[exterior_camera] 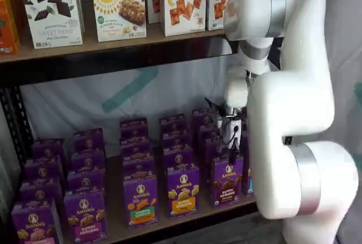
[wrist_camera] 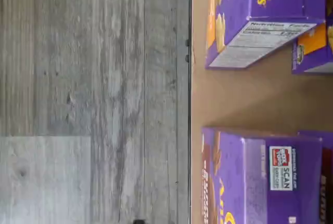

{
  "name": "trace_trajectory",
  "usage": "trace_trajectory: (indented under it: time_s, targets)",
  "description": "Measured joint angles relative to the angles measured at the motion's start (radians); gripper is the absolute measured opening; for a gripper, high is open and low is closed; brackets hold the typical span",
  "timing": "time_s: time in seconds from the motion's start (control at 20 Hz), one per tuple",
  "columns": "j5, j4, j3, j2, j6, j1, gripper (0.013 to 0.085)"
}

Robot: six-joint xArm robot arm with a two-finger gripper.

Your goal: Pick up the purple box with a brown patch in the center, on the bottom shelf, the fifth box from the left

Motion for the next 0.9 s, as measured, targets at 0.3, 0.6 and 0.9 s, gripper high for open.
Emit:
trace_trajectory:
  time_s: [0.3,0.6,0.9]
  targets:
    - [0.073,-0.004,-0.093,0.06,0.02,0.015,0.085]
    - [0.05,-0.046,-0.132,0.106,0.06,0.019,0.085]
    - [0.031,-0.061,-0.177,0.163,0.073,0.018,0.085]
